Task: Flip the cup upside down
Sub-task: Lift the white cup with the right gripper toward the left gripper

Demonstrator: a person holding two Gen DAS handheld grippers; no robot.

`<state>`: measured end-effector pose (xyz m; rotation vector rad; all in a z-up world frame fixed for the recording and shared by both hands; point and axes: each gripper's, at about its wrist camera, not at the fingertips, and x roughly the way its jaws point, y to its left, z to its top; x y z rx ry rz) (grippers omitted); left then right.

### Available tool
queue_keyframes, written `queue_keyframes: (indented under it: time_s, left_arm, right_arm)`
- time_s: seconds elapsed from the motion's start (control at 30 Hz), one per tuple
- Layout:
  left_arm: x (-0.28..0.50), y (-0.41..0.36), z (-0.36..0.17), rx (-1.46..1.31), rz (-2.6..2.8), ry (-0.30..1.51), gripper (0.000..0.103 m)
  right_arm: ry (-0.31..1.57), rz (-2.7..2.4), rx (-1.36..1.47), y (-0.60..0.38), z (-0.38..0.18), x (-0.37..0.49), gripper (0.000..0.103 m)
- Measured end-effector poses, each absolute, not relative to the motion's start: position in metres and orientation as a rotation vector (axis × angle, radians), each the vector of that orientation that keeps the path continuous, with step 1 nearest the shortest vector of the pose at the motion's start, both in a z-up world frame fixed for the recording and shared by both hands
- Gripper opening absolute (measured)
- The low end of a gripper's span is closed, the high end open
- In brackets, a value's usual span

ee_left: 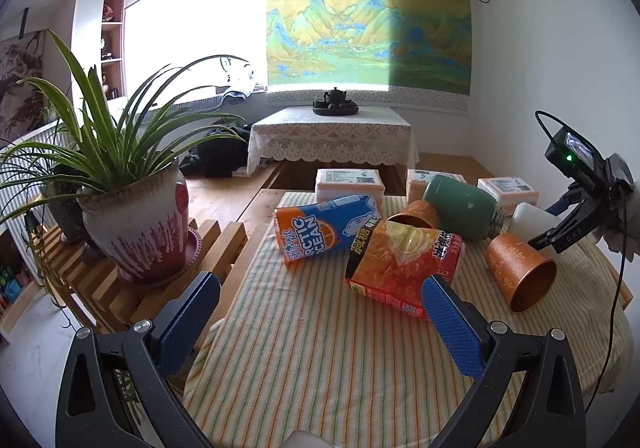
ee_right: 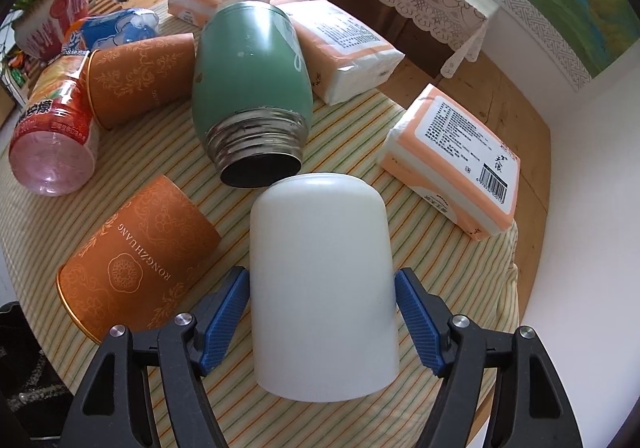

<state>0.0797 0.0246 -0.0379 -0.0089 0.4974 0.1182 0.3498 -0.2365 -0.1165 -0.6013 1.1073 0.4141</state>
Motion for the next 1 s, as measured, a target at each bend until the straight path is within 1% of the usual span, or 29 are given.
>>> queue_keyframes:
  time_s: [0.27, 0.6, 0.77, 1.0]
  left_arm:
    - [0.072, 0.028, -0.035, -0.014, 0.117, 0.490, 0.102]
    - [0.060, 0.031, -0.029, -0.014, 0.109, 0.490, 0.102]
    - [0.052, 0.036, -0.030, -0.012, 0.117, 0.498, 0.102]
    - [0.040, 0.051, -0.034, -0.028, 0.139, 0.518, 0.102]
  right_arm:
    - [1.037, 0.399, -0.581, -0.245, -0.094, 0.324, 0.070]
    - [0.928, 0.529, -0.633, -0.215, -0.046, 0.233, 0.070]
    - [0.931, 0.644, -0.670, -0.176, -0.057, 0.193, 0.070]
    - [0.966, 0.740, -0.716, -0.121, -0.095, 0.179, 0.070]
